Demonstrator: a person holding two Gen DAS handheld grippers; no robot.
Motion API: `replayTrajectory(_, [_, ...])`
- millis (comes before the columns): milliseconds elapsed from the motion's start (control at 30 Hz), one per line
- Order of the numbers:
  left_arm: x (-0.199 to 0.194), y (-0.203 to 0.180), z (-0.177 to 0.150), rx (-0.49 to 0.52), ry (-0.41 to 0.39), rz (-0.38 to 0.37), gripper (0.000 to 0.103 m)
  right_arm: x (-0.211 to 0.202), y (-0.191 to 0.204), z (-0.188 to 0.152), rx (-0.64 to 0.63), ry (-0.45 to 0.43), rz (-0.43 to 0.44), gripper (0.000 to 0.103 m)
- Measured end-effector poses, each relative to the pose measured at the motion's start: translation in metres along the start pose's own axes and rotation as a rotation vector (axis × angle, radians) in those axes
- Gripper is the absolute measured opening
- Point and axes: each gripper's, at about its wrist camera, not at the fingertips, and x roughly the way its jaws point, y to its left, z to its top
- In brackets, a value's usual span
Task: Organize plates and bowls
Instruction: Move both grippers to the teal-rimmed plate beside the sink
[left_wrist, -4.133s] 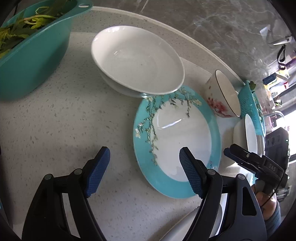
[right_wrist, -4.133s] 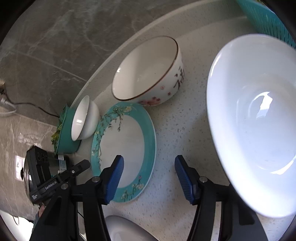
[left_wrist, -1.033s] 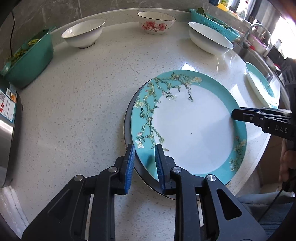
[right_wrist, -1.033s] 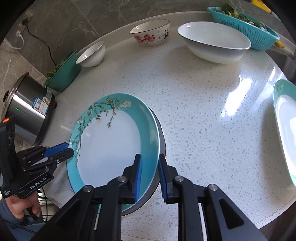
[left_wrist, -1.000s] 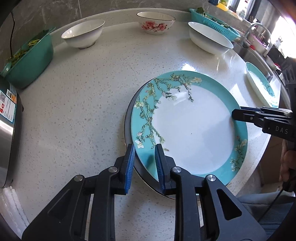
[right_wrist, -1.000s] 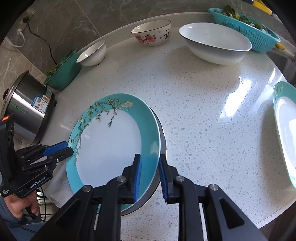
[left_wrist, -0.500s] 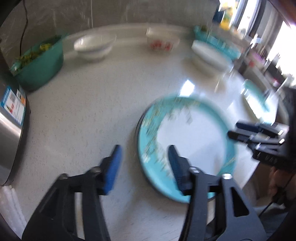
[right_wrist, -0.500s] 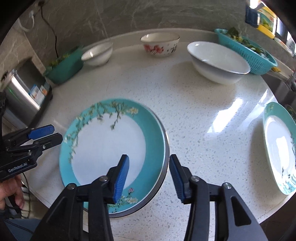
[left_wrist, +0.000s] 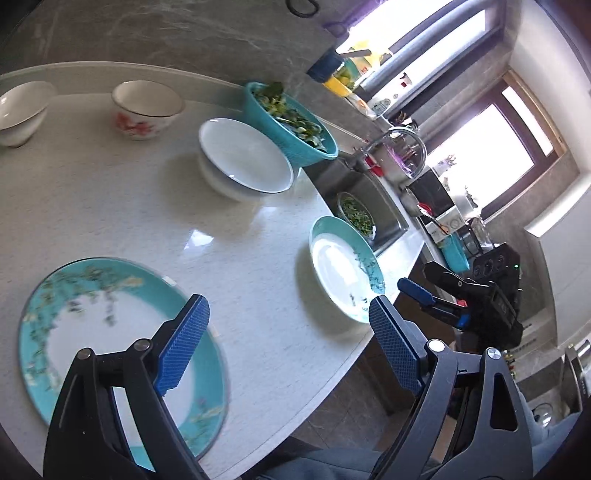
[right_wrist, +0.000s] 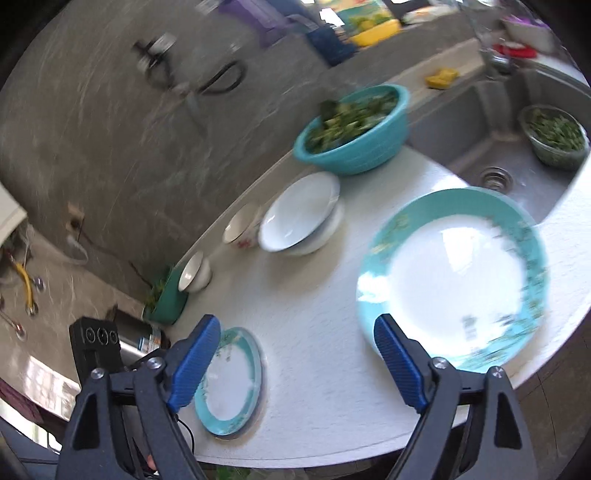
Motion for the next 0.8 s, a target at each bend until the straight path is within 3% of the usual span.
replayTrajectory(167, [0.067,-0.025,0.014,-0.101,0.080,0.029,0.088,-0.029,-0.096,0.043,0.082,0.031,0.073,0.089])
replayTrajectory(300, [0.134,-0.044,0.016,-0.088,0.152,0.096,0.086,-0.027,-0.162,0.070,0.128,0.127,0.097,0.086])
replayTrajectory(500, [0.199,-0.042,0.020,-0.128,0.223,0.133,0.086,-0.008,-0.211,0.078,0.160,0.266,0.174,0.071])
replayTrajectory(733, [0.244,-0.041,0.026,-0.152,0.284,0.165,0.055,0.020,-0.227,0.072,0.189,0.353,0.240,0.054])
replayTrajectory(800, [0.258,-0.042,0.028,-0.145,0.294,0.158,0.050,0.024,-0.232,0.072,0.201,0.360,0.254,0.052])
